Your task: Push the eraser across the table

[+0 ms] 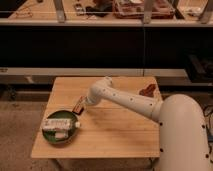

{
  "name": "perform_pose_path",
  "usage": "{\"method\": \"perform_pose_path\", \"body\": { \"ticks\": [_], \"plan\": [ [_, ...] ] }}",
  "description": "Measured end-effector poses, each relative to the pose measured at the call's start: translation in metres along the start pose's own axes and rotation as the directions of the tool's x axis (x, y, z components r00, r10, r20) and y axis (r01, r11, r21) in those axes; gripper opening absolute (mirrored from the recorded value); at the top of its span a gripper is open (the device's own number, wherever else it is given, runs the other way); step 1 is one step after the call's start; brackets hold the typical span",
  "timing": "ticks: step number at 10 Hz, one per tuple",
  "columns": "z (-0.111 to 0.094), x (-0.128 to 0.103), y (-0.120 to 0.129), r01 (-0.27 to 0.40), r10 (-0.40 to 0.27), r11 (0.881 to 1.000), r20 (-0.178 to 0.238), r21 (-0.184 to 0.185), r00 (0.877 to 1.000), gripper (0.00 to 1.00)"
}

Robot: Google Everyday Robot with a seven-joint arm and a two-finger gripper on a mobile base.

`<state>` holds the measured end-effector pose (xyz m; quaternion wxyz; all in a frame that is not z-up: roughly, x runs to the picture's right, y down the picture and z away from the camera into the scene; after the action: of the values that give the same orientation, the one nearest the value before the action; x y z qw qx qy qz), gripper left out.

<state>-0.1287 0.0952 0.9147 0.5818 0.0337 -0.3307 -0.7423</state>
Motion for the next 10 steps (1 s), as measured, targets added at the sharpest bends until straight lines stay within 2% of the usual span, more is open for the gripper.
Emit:
{"method": "perform_pose_path", "body": {
  "ticks": [2, 4, 6, 8, 10],
  "plan": [
    [0.011, 0.023, -0.022, 0.011, -0.011, 1.000, 0.009, -0.002, 1.000, 0.00],
    [0.028, 0.040, -0.038, 0.032, -0.032, 0.999, 0.022, -0.029, 0.999, 0.00],
    [0.043, 0.064, -0.052, 0.037, -0.036, 0.998, 0.014, -0.056, 0.999, 0.00],
    [0.038, 0.078, -0.046, 0.021, -0.022, 0.998, -0.015, -0.061, 1.000, 0.00],
    [0.016, 0.079, -0.027, 0.004, -0.006, 0.999, -0.060, -0.035, 0.998, 0.00]
  ]
}}
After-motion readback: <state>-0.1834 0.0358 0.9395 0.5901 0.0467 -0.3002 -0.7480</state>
